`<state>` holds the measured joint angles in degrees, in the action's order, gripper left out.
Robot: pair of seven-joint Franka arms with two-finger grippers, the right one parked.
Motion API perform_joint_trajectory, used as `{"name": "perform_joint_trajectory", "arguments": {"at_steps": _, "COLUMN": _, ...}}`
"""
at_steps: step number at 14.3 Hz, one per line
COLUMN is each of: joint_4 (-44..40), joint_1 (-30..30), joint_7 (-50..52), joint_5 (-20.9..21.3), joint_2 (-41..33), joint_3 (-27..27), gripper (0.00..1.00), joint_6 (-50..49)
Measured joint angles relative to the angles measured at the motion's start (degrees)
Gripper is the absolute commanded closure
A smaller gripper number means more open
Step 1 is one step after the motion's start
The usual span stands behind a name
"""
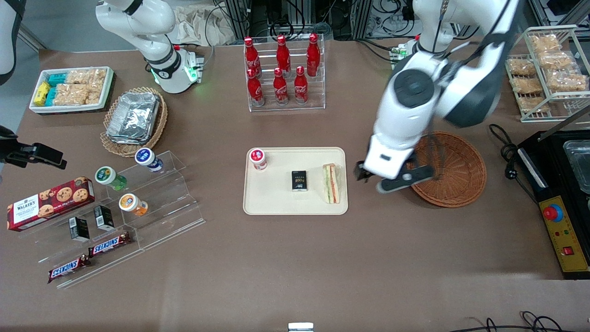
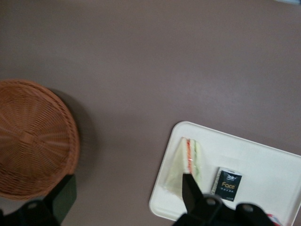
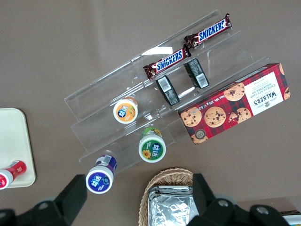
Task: Place sandwich from basket to tray
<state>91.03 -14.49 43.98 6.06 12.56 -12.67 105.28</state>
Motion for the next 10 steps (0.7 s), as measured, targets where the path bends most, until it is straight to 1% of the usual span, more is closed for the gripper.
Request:
{"name": "perform_joint_trajectory", "arguments": {"at_steps": 2, "joint_4": 0.4, "joint_1": 6.21, "joint_7": -10.85, "joint_5": -3.14, "joint_2": -4.51, "joint_3": 0.76, "gripper": 0.0, "joint_6": -4.75}}
{"name": "perform_joint_trajectory", "arguments": {"at_steps": 3, "joint_4": 0.92, "joint_1": 8.69, "joint_7": -16.45, "joint_5": -3.73, "joint_2": -6.43, "joint_3": 1.32, "gripper": 0.0, "joint_6": -6.92}}
{"name": "perform_joint_trajectory", "arguments": {"at_steps": 4, "joint_4": 1.78, "joint_1": 9.73, "joint_7": -21.45, "joint_5": -3.94, "joint_2": -8.21, "joint_3": 2.89, "gripper": 0.0, "joint_6": -8.59}}
{"name": "perform_joint_trajectory", "arguments": {"at_steps": 8, "joint_4": 5.52, "joint_1": 9.93, "joint_7": -39.18, "joint_5": -4.51, "joint_2": -13.78, "joint_3": 11.26, "gripper": 0.0, "joint_6": -11.67}}
{"name": "perform_joint_trajectory", "arguments": {"at_steps": 10, "joint_4": 5.99, "joint_1": 10.04, "joint_7": -42.81, "joint_5": -4.66, "joint_2": -14.98, "joint_3": 12.89, "gripper": 0.0, "joint_6": -12.75}}
